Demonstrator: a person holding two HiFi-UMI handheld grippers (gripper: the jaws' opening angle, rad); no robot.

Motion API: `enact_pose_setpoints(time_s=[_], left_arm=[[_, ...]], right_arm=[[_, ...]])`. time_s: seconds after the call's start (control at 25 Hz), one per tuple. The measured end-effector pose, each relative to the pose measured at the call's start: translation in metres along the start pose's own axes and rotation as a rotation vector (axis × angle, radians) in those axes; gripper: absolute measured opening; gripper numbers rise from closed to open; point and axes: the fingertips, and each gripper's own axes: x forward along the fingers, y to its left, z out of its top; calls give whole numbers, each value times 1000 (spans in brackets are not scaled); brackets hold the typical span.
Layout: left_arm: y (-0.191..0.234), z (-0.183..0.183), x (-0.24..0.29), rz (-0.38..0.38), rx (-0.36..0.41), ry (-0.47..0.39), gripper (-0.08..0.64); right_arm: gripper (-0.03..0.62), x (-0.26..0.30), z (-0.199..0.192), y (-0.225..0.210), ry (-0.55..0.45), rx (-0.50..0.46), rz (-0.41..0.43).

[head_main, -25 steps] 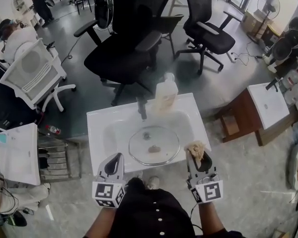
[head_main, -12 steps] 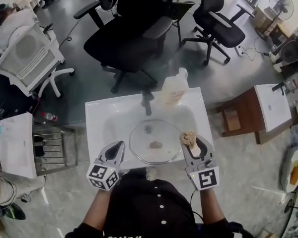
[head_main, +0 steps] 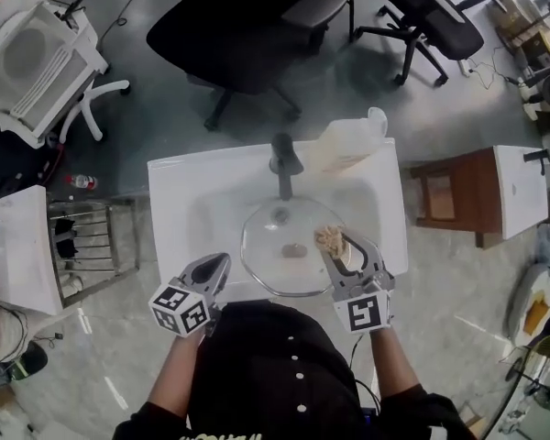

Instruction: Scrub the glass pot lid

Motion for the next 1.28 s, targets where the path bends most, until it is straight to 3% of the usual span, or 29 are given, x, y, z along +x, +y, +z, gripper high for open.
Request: enact_pose_setpoints(time_s=[0.16, 0.24, 0.32, 0.6, 0.92, 1.16, 1.28], left_arm=[[26, -26, 12, 29, -167, 98, 32], [31, -36, 19, 26, -187, 153, 99], [34, -43, 28, 13, -215, 198, 103], [56, -66, 53, 9, -410, 328, 216], [59, -81, 74, -51, -569, 467, 198], [62, -86, 86, -73, -625, 542, 183], [59, -89, 88, -127, -643, 589, 148]], right_arm=[[152, 29, -21, 16, 58, -105, 70], [152, 44, -33, 25, 81, -166, 108], [152, 61, -45, 34, 98, -232, 142], [152, 116, -80, 68, 153, -441, 260], [152, 166, -118, 101, 186, -604, 359], [152, 198, -136, 112, 182, -709, 385], [152, 205, -142, 116, 177, -736, 400]])
